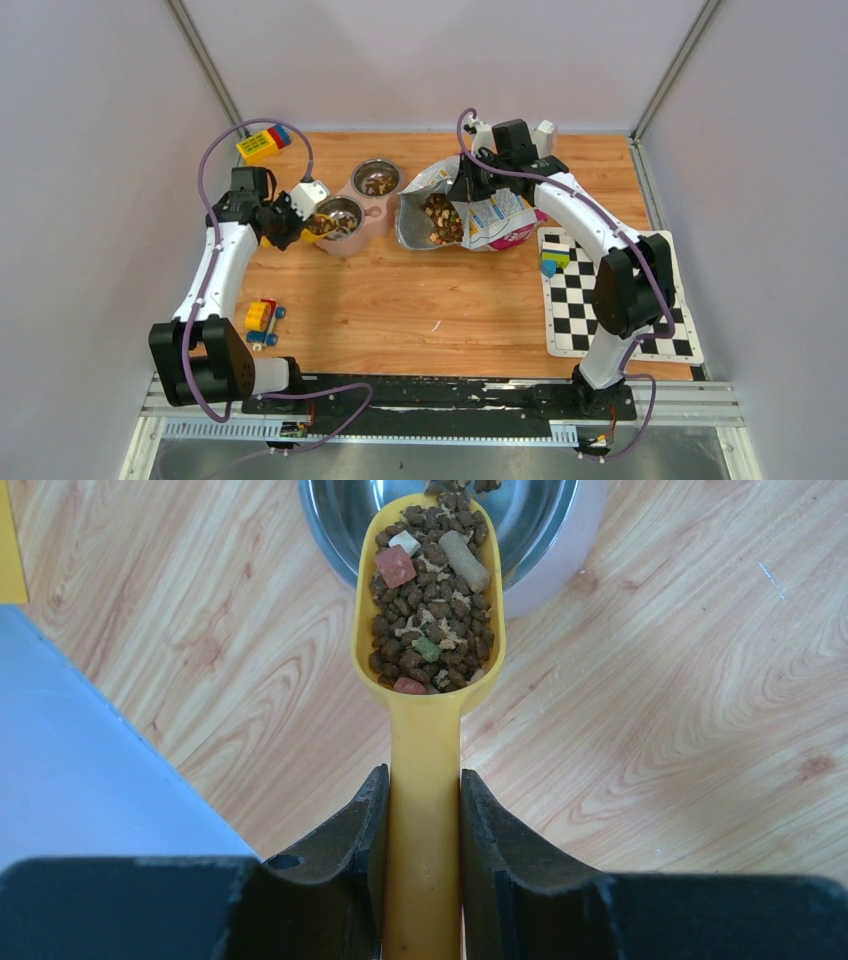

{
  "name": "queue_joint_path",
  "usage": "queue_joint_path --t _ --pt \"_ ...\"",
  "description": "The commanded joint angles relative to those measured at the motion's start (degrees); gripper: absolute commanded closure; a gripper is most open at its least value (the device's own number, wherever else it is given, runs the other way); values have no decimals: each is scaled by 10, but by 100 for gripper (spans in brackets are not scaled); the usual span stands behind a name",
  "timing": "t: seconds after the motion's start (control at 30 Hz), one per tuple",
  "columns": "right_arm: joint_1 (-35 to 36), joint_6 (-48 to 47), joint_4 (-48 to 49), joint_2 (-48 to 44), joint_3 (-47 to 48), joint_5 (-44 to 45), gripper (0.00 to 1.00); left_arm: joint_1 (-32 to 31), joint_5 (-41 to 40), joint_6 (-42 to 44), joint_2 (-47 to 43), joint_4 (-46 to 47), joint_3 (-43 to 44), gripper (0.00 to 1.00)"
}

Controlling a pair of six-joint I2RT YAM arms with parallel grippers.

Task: Serve the pet food
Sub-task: Pour the pet food into the pet food bowl.

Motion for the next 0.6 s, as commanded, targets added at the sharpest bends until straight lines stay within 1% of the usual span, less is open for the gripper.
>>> queue_joint_path --t 0.0,0.47,0.5,0.57 --pt "1 -5 0 -37 6 -5 100 -9 -9 6 2 -2 33 100" --pt "5 -10 0 -38 4 -2 100 -42 -70 18 17 -24 61 100" --pt "6 -10 0 -38 5 -2 100 -57 -79 19 19 -26 63 100" --pt "6 -10 0 -37 4 -1 100 -68 -94 22 21 -28 66 100"
